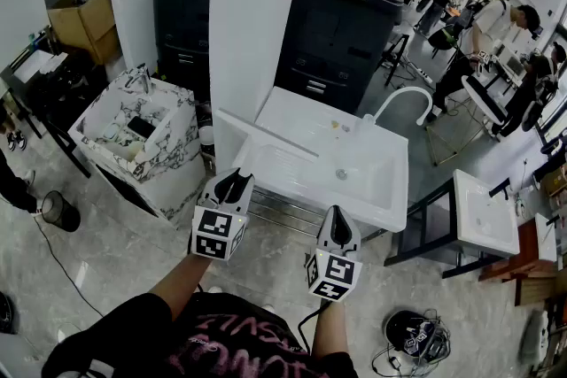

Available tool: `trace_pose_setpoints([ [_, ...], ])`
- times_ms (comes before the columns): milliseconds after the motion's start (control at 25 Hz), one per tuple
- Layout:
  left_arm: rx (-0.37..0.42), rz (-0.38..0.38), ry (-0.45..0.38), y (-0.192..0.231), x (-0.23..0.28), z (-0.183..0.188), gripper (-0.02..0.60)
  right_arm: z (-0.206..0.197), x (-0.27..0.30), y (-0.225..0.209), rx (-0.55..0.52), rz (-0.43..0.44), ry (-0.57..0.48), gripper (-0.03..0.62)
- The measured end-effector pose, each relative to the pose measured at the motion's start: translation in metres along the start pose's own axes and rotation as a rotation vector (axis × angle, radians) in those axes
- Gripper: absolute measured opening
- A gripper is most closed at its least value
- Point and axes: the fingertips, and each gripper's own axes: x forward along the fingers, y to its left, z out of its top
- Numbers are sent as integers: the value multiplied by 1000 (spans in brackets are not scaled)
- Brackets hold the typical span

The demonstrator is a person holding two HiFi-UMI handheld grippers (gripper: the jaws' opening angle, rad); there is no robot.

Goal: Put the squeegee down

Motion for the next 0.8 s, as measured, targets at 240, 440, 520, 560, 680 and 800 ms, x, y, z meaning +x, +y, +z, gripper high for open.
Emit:
trace_pose_setpoints([
  [240,6,3,25,-9,1,-4,94,-1,-1,-7,-4,2,-1,20],
  [440,10,8,22,-11,1,-4,94,-1,-1,-11,-11,-7,-12,21],
  [520,14,4,23,-14,1,-5,94,-2,-4,-13,-18,-19,-17,21],
  [560,16,1,24,-16,0,-5,94,-3,-5,-15,-15,-20,-19,21],
  [680,17,-4,25,-24,0,-5,95,-3,-8,-18,-5,-16,-25,21],
  [800,20,-3,25,-30,-1,-4,94,-3,-12,-20,-3,-9,-28,21],
])
